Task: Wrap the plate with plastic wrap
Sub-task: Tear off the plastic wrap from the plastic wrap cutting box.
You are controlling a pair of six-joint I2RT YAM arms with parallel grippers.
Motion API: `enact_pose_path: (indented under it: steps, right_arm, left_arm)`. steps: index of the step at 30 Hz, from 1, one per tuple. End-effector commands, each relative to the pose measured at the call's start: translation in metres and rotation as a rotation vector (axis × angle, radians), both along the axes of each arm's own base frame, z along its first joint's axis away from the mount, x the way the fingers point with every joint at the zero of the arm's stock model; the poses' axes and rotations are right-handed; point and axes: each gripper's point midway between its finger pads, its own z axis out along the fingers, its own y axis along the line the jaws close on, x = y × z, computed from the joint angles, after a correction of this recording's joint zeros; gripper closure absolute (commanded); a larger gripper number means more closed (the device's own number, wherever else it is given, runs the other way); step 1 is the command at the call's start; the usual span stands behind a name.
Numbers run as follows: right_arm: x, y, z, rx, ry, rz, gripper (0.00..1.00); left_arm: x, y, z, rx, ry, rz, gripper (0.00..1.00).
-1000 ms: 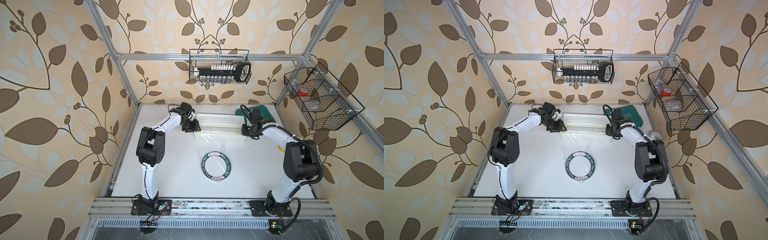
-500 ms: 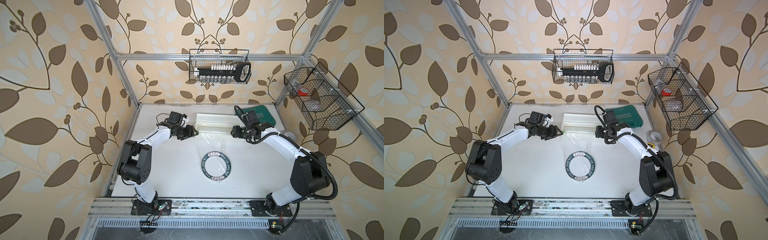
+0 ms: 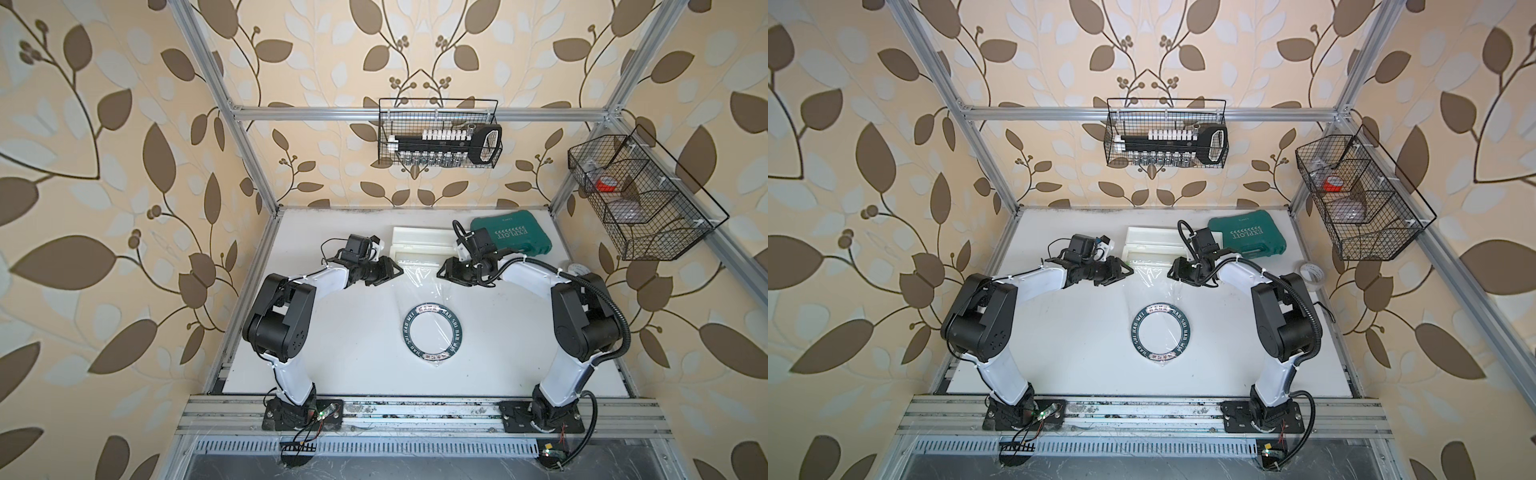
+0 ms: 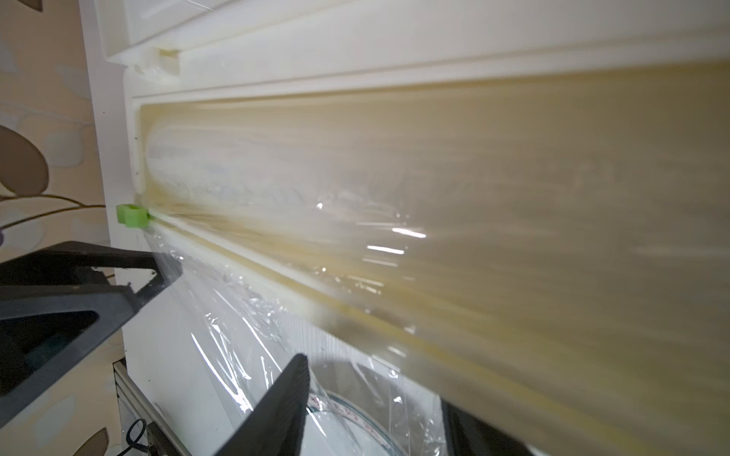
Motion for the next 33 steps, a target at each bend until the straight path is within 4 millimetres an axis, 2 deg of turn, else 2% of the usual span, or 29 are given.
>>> enact_pose_path:
  steps: [1, 5, 12, 20, 26, 29, 33]
  right_arm:
    - [0.017, 0.006, 0.011, 0.024, -0.04, -0.003, 0.46]
    - [0.02, 0.005, 0.005, 0.016, -0.033, -0.009, 0.46]
    - [0.022, -0.004, 0.0, 0.001, -0.033, -0.036, 0.52]
    - [0.023, -0.013, -0.01, -0.006, -0.018, -0.075, 0.58]
    - [0.026, -0.009, -0.014, 0.021, -0.008, -0.1, 0.59]
    - [0.03, -0.009, -0.014, 0.02, -0.012, -0.111, 0.6]
    - [0.031, -0.011, -0.019, 0.008, -0.003, -0.122, 0.61]
  left_arm:
    - [0.0, -0.006, -0.002, -0.024, -0.014, -0.013, 0.62]
    - [-0.002, -0.013, -0.007, -0.024, -0.011, -0.026, 0.7]
    - [-0.02, -0.014, -0.017, -0.01, 0.025, -0.038, 1.0]
    - [-0.054, -0.01, -0.036, 0.022, 0.084, -0.048, 1.0]
    - [-0.074, -0.026, -0.046, 0.043, 0.111, -0.085, 1.0]
    - [-0.085, -0.03, -0.059, 0.075, 0.141, -0.097, 1.0]
    - [-0.087, -0.023, -0.076, 0.145, 0.185, -0.089, 1.0]
